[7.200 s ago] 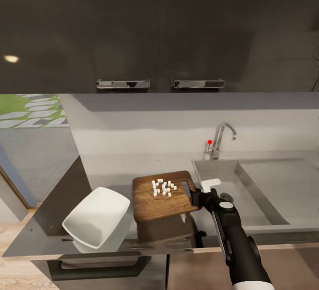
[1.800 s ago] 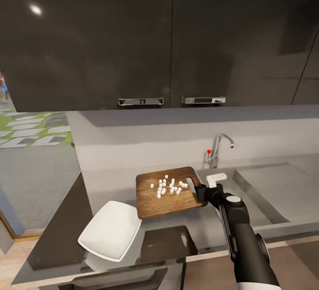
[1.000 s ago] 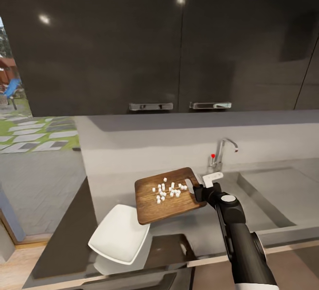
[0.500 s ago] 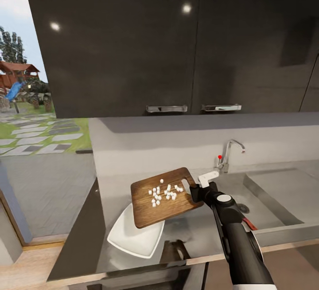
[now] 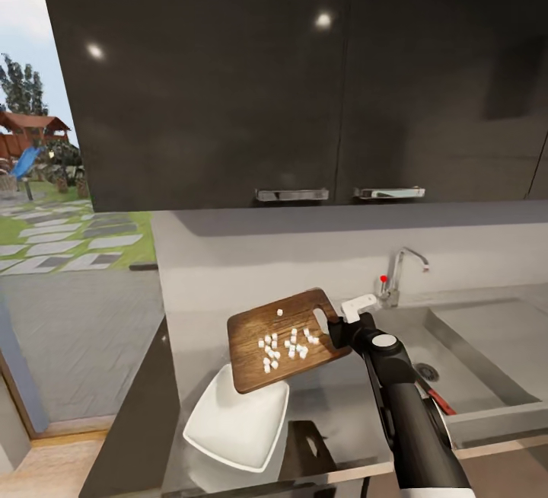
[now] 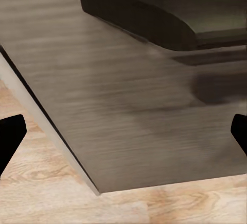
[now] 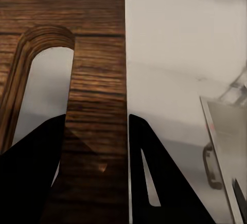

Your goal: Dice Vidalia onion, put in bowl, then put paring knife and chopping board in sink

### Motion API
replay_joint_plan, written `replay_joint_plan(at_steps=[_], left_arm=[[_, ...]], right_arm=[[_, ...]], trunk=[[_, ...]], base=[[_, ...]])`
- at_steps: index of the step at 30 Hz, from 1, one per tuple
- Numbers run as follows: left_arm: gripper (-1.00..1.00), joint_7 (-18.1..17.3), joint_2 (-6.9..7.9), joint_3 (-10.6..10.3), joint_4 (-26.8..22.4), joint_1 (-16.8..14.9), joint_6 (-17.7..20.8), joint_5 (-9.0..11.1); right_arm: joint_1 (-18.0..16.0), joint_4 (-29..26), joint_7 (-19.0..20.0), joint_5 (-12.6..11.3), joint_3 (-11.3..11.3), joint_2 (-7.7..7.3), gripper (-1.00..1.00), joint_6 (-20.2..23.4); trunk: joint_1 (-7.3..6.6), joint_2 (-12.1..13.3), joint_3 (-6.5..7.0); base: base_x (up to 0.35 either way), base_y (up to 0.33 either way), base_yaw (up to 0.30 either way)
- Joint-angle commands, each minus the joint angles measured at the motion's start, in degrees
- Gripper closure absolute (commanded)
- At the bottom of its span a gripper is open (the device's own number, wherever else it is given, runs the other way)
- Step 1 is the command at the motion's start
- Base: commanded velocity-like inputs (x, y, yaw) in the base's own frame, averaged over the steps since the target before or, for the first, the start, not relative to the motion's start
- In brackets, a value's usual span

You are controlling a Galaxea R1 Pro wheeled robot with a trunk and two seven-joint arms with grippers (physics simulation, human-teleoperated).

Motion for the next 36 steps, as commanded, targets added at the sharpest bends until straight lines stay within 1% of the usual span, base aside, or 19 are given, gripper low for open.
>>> replay_joint_plan(at_steps=[1,9,17,19,36], left_arm=[[-1.00,0.51,0.10,-0.50,-0.05,0.02,-0.11,0.38],[-1.00,0.39,0.10,-0.52,0.04,0.02,-0.13,0.38],[-1.00,0.33,0.10,-0.52,-0.04,0.02,-0.13,0.38],[-1.00,0.40,0.10,-0.52,-0.04,0.02,-0.13,0.38],[-1.00,0.41,0.10,-0.52,-0.05,0.02,-0.13,0.38]], right_arm=[[-0.02,0.01,0.53,0.49,-0.09,0.06,1.00,0.09],[-0.02,0.41,0.61,0.41,-0.02,0.06,1.00,0.04],[-0.02,0.49,0.58,0.41,-0.01,0.06,1.00,0.04],[-0.02,0.52,0.60,0.41,-0.01,0.06,1.00,0.04],[-0.02,1.89,0.53,0.41,-0.01,0.06,1.00,-0.05]], trunk=[[0.03,-0.04,0.09],[0.03,-0.04,0.28],[0.03,-0.04,0.28],[0.03,-0.04,0.28],[0.03,-0.04,0.28]], base=[[0.069,0.030,0.000],[0.011,0.015,0.000],[0.000,0.261,0.000],[0.000,0.112,0.000],[0.000,0.019,0.000]])
